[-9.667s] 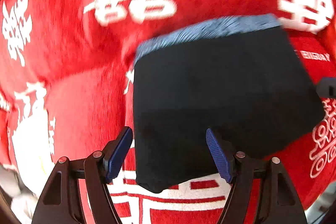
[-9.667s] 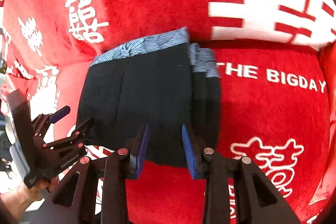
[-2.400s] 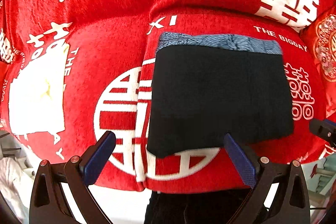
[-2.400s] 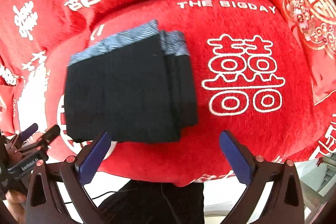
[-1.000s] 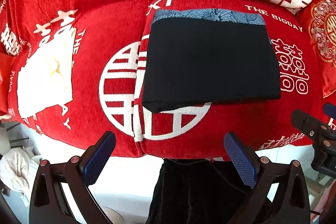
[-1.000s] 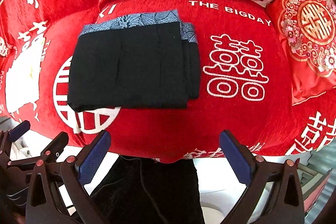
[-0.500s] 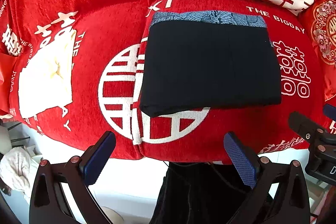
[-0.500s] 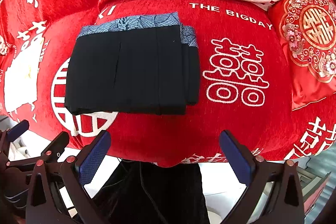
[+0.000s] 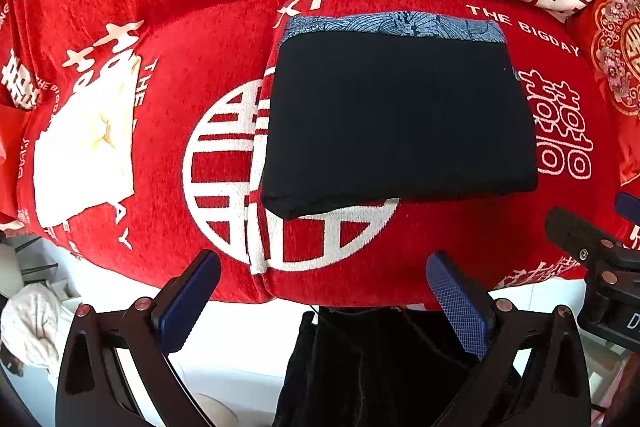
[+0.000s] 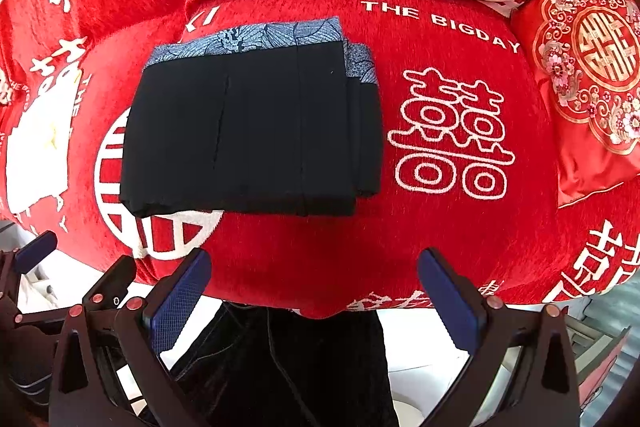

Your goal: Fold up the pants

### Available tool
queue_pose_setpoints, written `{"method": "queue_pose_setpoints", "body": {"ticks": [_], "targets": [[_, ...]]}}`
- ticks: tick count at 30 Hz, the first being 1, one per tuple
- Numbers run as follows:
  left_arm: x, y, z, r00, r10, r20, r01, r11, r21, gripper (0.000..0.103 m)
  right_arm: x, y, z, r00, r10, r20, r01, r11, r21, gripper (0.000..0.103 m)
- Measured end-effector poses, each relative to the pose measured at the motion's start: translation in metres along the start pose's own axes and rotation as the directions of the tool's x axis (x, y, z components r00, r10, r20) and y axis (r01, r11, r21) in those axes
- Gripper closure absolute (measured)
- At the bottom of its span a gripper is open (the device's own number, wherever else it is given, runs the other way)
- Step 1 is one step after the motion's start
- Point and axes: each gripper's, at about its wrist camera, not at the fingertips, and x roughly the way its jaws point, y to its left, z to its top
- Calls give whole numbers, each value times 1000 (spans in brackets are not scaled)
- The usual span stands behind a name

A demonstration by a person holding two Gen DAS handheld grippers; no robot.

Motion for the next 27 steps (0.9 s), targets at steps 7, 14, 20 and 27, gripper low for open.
{"method": "queue_pose_setpoints", "body": {"ticks": [7,14,20,27], "targets": [[3,1,1,1000,4,-3,-4,1000,-6,0,2,2,1,1000,-1,-8,1,1000,-7,0],[6,1,1,1000,11,-4,-11,1000,-4,0,3,2,4,1000,-5,-10,5,1000,-10,0],[7,0,2,1000,16,-3,-16,1000,1,0,5,2,8,1000,-6,-10,6,1000,-9,0],[9,-1,5,1000,20,1,-20,1000,5,0,7,2,10,1000,-7,-15,7,1000,-13,0]]}}
